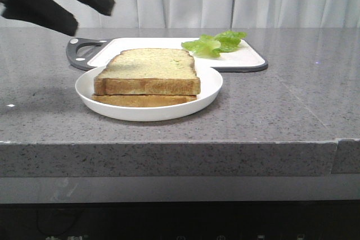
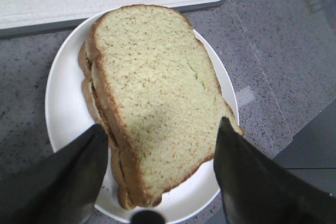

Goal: Left arm grabs bread, right arm adds lettuce
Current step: 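Reach the left gripper down and grasp the top bread slice, then lift the top bread slice off the plate with the left gripper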

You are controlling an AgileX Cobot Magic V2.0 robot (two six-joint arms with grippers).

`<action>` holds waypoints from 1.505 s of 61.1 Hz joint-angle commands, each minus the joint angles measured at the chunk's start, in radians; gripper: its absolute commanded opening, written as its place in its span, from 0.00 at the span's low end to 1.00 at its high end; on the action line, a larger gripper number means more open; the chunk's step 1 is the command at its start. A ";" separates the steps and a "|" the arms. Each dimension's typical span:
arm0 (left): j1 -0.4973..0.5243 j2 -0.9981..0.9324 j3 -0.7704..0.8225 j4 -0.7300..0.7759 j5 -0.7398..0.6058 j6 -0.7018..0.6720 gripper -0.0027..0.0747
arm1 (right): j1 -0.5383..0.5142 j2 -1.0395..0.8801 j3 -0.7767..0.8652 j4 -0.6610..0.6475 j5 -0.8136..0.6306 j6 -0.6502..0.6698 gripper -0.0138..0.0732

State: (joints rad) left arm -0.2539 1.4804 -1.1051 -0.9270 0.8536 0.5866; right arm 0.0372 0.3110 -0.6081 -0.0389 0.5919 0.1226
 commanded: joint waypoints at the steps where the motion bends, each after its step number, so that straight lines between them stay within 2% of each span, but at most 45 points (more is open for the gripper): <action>1: -0.025 0.019 -0.062 -0.038 -0.024 0.006 0.60 | -0.007 0.017 -0.032 -0.015 -0.074 -0.008 0.65; 18: -0.034 0.134 -0.100 -0.066 -0.010 0.006 0.60 | -0.007 0.017 -0.032 -0.015 -0.072 -0.008 0.65; 38: -0.034 0.176 -0.100 -0.090 0.016 0.006 0.59 | -0.007 0.017 -0.032 -0.015 -0.070 -0.008 0.65; 45: -0.034 0.176 -0.100 -0.088 0.034 0.006 0.45 | -0.007 0.017 -0.032 -0.015 -0.069 -0.008 0.65; 55: -0.034 0.176 -0.100 -0.088 0.058 0.006 0.20 | -0.007 0.017 -0.032 -0.015 -0.067 -0.008 0.65; 66: -0.032 0.176 -0.100 -0.095 0.074 0.006 0.01 | -0.007 0.017 -0.032 -0.015 -0.067 -0.008 0.65; 83: -0.032 0.114 -0.135 -0.111 0.107 0.006 0.01 | -0.007 0.017 -0.032 -0.015 -0.074 -0.008 0.65; 92: -0.023 0.013 -0.147 -0.079 0.059 0.006 0.01 | -0.007 0.017 -0.032 -0.015 -0.074 -0.008 0.65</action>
State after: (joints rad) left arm -0.2789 1.5971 -1.2126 -0.9674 0.9322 0.5882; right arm 0.0372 0.3110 -0.6081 -0.0389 0.5943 0.1226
